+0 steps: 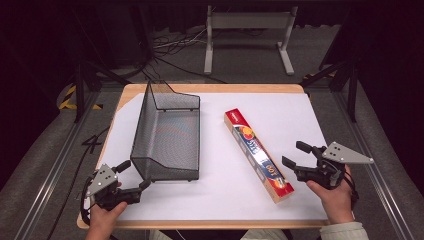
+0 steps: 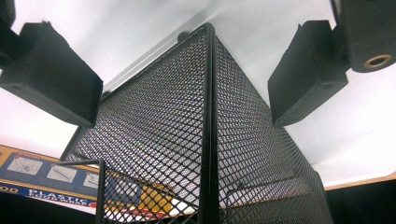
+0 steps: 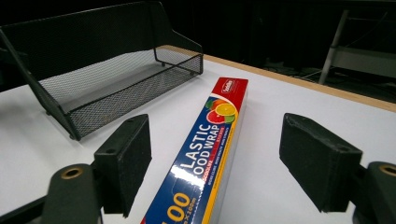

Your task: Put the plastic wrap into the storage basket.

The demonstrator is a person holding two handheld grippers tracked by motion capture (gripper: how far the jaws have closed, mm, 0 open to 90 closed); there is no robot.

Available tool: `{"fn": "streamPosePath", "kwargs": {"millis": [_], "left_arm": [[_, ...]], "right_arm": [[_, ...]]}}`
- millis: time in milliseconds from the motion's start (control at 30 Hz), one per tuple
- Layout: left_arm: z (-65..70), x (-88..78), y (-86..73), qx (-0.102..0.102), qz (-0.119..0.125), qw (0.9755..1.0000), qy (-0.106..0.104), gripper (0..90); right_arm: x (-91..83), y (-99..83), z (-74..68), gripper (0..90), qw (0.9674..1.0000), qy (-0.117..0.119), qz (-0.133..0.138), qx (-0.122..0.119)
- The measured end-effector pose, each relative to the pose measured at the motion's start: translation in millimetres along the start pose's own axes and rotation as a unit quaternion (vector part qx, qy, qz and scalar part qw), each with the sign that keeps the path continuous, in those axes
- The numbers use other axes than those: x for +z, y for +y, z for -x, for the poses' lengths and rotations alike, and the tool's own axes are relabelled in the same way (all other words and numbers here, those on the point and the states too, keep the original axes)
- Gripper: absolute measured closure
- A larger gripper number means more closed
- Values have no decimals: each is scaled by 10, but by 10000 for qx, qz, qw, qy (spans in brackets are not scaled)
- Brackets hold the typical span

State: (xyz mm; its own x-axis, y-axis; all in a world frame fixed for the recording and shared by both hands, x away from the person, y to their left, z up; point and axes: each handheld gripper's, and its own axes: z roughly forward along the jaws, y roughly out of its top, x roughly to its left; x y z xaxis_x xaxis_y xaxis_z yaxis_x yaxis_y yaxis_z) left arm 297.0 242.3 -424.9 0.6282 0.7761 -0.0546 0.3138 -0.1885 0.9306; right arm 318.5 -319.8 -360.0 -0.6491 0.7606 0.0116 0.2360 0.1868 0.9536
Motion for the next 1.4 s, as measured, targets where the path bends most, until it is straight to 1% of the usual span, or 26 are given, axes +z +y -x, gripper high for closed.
{"fn": "streamPosePath", "kwargs": {"millis": [67,200,233,300,367,400,467,500,533,567,667,733,833,933,1000,1033,1067,1100,1133,1233,1267,1300,1333,1367,1400], "left_arm": [[4,6,-1,-11,16,10000,-7,110],[16,15,-2,16,-21,10000,-19,110],[16,18,-1,34,-17,10000,-13,110],[17,20,-1,43,-8,10000,-21,110],[17,19,-1,47,-8,10000,-19,110],[18,16,-2,40,-19,10000,-17,110],[15,13,-4,47,-13,10000,-12,110],[15,13,-4,47,-13,10000,-12,110],[13,10,-6,46,-8,10000,-6,110],[15,10,-8,24,3,10000,-8,110],[11,6,-8,48,15,10000,-5,110],[12,-4,-6,101,2,9999,40,110],[24,-9,0,110,61,9999,48,113],[33,-4,1,134,43,9999,49,113],[34,0,1,151,35,9999,40,113],[35,1,1,158,32,9999,36,113],[35,1,1,158,32,9999,36,113],[32,1,1,177,20,9998,35,113],[34,1,0,162,23,9999,37,113],[33,1,-2,156,19,9999,33,113],[36,1,-4,143,18,9999,31,113],[36,1,-5,148,16,9999,33,113],[35,2,-5,147,16,9999,32,113],[34,2,-6,144,17,9999,35,113],[31,3,-6,160,20,9999,34,113]], "right_arm": [[41,24,-5,256,10000,-29,-17,51],[129,89,-19,230,9997,-190,-72,139],[158,109,-23,217,9997,-202,-118,121],[234,149,-38,199,9995,-153,-244,151],[296,176,-45,199,9992,-146,-362,86],[329,190,-45,199,9990,-127,-421,92],[395,214,-44,199,9988,-152,-455,92],[395,214,-44,199,9988,-152,-455,92],[458,232,-52,200,9984,-195,-524,89],[479,237,-53,201,9981,-215,-565,73],[569,247,-66,202,9969,-241,-744,106],[638,252,-91,202,9949,-215,-974,119],[711,250,-130,200,9933,-259,-1117,123],[796,242,-137,201,9903,-317,-1342,184],[847,233,-135,232,9879,-297,-1506,218],[874,229,-137,237,9859,-282,-1628,247],[904,223,-140,238,9834,-322,-1770,258],[926,216,-140,236,9815,-344,-1862,278],[943,208,-136,233,9805,-338,-1913,310],[1005,174,-122,213,9759,-357,-2106,439],[1025,158,-116,213,9751,-349,-2143,447],[1042,145,-118,213,9735,-349,-2211,474],[1061,129,-115,213,9727,-363,-2247,455],[1076,115,-116,213,9712,-392,-2303,460],[1096,98,-118,214,9691,-405,-2381,495]]}}
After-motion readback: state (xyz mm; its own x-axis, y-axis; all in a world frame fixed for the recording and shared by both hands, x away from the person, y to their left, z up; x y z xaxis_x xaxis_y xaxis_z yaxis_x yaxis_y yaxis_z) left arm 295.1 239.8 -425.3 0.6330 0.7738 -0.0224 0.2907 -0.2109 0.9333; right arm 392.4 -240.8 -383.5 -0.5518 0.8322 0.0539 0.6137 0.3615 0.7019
